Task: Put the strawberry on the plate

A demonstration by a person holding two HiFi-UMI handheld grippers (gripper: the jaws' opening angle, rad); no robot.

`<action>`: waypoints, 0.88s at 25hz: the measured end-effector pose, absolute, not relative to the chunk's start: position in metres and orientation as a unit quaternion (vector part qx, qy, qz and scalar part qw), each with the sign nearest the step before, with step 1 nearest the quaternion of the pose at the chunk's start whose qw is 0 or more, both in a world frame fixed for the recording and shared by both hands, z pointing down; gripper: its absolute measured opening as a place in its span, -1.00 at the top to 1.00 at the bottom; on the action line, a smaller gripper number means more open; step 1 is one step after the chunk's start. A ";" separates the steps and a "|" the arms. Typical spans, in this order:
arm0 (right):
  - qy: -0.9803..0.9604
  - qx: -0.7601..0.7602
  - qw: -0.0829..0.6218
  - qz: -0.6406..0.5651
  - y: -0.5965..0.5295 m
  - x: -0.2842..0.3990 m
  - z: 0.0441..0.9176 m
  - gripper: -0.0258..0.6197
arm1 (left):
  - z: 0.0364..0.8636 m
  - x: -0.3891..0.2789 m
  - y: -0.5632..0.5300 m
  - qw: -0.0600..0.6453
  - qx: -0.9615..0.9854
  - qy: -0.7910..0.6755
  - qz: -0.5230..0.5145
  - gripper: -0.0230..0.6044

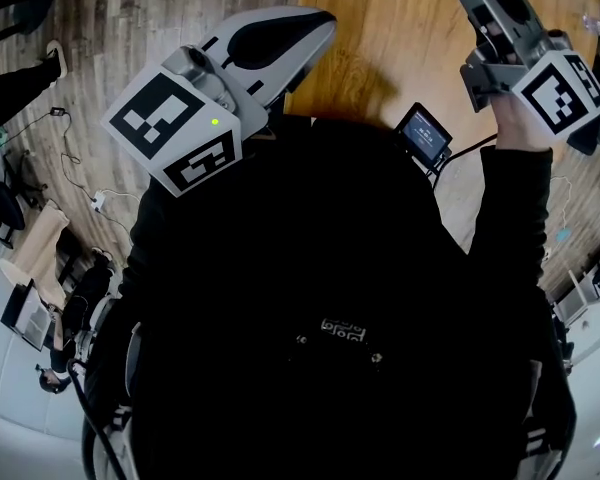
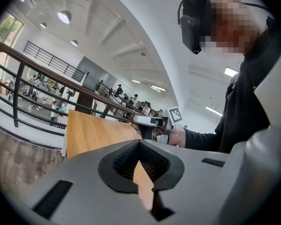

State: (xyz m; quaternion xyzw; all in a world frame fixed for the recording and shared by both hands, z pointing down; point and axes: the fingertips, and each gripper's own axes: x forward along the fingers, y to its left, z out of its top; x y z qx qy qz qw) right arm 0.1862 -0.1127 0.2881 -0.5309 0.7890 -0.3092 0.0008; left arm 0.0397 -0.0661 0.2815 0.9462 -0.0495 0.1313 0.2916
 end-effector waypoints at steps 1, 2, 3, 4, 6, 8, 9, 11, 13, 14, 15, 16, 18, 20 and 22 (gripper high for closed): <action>0.789 -0.531 -0.001 -0.310 -0.113 0.185 0.290 0.44 | 0.282 0.038 -0.066 0.293 0.946 -0.050 0.131 0.93; 0.789 -0.530 -0.002 -0.311 -0.114 0.185 0.291 0.44 | 0.282 0.038 -0.066 0.294 0.945 -0.051 0.131 0.93; 0.789 -0.530 -0.004 -0.311 -0.115 0.184 0.293 0.44 | 0.283 0.037 -0.067 0.295 0.945 -0.052 0.131 0.93; 0.789 -0.529 -0.006 -0.311 -0.116 0.184 0.294 0.44 | 0.284 0.036 -0.067 0.296 0.945 -0.053 0.132 0.93; 0.789 -0.530 -0.010 -0.312 -0.117 0.184 0.297 0.44 | 0.285 0.035 -0.066 0.299 0.944 -0.052 0.133 0.93; 0.788 -0.531 -0.015 -0.312 -0.119 0.183 0.300 0.44 | 0.286 0.034 -0.065 0.301 0.943 -0.050 0.133 0.93; 0.787 -0.531 -0.017 -0.312 -0.120 0.183 0.301 0.44 | 0.286 0.033 -0.065 0.302 0.943 -0.051 0.133 0.93; 0.787 -0.532 -0.021 -0.313 -0.123 0.181 0.301 0.44 | 0.284 0.030 -0.068 0.304 0.942 -0.053 0.132 0.93; 0.785 -0.533 -0.024 -0.315 -0.125 0.182 0.303 0.44 | 0.284 0.030 -0.069 0.304 0.942 -0.055 0.132 0.93; 0.784 -0.534 -0.026 -0.316 -0.124 0.183 0.305 0.44 | 0.285 0.031 -0.069 0.304 0.942 -0.055 0.132 0.93; 0.784 -0.534 -0.028 -0.317 -0.123 0.184 0.308 0.44 | 0.286 0.031 -0.068 0.305 0.942 -0.055 0.132 0.93; 0.783 -0.533 -0.030 -0.319 -0.123 0.184 0.310 0.44 | 0.287 0.031 -0.067 0.307 0.941 -0.056 0.131 0.93; 0.783 -0.532 -0.033 -0.322 -0.125 0.181 0.313 0.44 | 0.285 0.027 -0.069 0.312 0.940 -0.057 0.126 0.93; 0.782 -0.532 -0.038 -0.324 -0.126 0.176 0.313 0.44 | 0.281 0.021 -0.070 0.317 0.939 -0.060 0.121 0.93; 0.781 -0.532 -0.041 -0.326 -0.127 0.174 0.315 0.44 | 0.279 0.018 -0.071 0.320 0.938 -0.062 0.119 0.93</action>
